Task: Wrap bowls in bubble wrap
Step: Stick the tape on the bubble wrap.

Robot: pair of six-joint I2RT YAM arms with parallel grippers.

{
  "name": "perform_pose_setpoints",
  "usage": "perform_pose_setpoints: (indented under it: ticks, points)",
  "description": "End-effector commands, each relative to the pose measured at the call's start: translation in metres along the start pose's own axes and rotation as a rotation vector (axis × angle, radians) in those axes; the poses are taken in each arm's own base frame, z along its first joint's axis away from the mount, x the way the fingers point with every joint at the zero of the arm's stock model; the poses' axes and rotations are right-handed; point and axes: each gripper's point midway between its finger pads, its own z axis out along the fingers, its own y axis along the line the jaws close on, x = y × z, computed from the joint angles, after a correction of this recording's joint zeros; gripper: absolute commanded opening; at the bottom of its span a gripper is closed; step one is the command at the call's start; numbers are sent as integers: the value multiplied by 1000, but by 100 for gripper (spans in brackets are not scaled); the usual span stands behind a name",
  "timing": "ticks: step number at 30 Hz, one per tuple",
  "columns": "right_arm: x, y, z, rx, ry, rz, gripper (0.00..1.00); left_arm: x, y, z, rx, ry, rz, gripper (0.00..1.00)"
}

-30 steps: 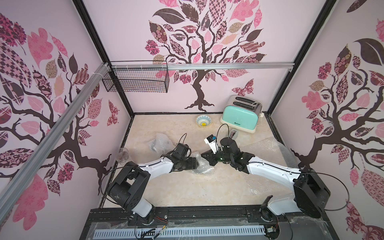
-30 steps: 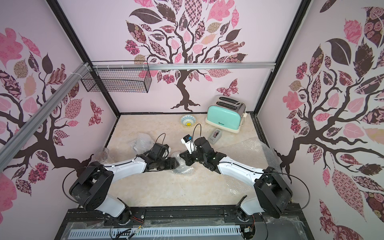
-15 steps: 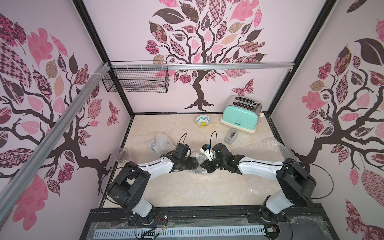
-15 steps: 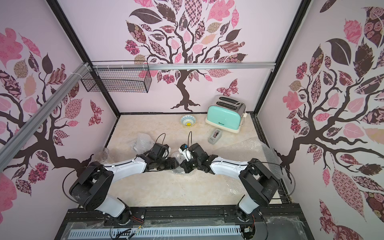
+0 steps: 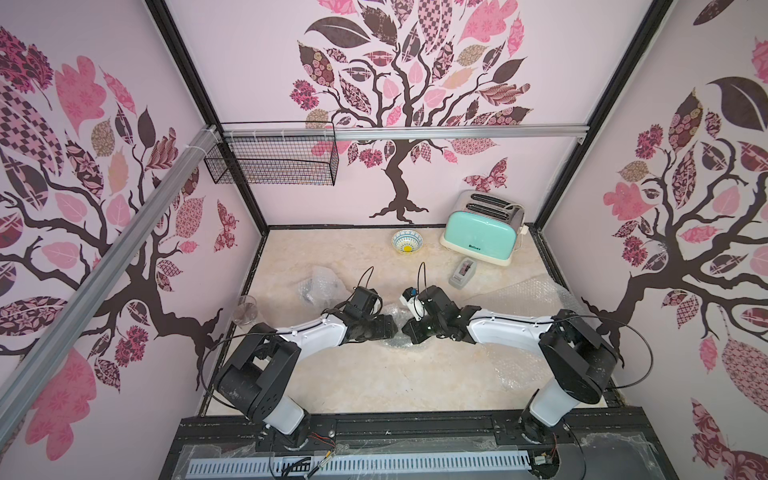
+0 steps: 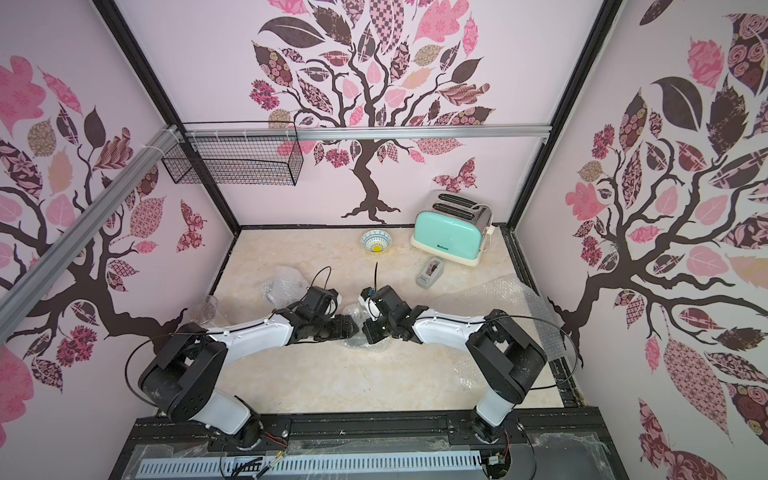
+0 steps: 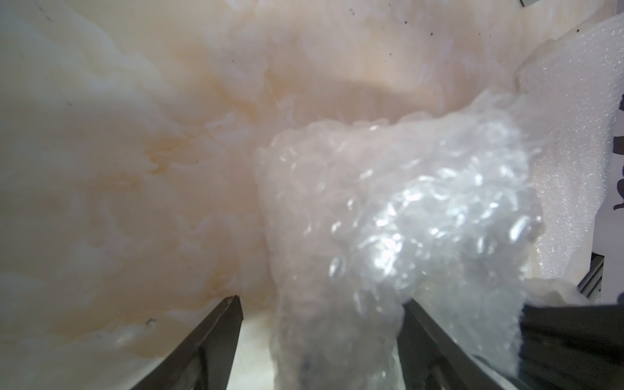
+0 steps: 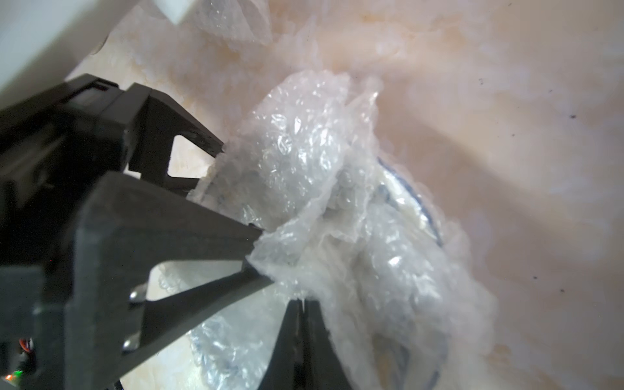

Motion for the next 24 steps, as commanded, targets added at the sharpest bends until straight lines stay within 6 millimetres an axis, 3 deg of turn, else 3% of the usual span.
perform_pose_setpoints:
  ticks: [1, 3, 7, 17, 21, 24]
  points:
    - [-31, 23, -30, -69, -115, -22, 0, 5, 3, 0, -23, 20, 20, 76]
    - [-40, 32, -38, -105, -148, -27, 0, 5, 3, 1, -25, 21, 20, 76]
    - [-29, 38, -31, -157, -98, -3, 0, 5, 3, 0, -25, 19, 19, 76]
    - [21, -9, 10, 17, 72, 66, 0, 6, 5, 0, -30, 21, 20, 76]
    - [24, -11, 10, 27, 81, 56, 0, 6, 5, 1, -32, 21, 19, 76]
    - [15, -4, 3, 3, 45, 35, 0, 6, 5, 0, -33, 21, 19, 76]
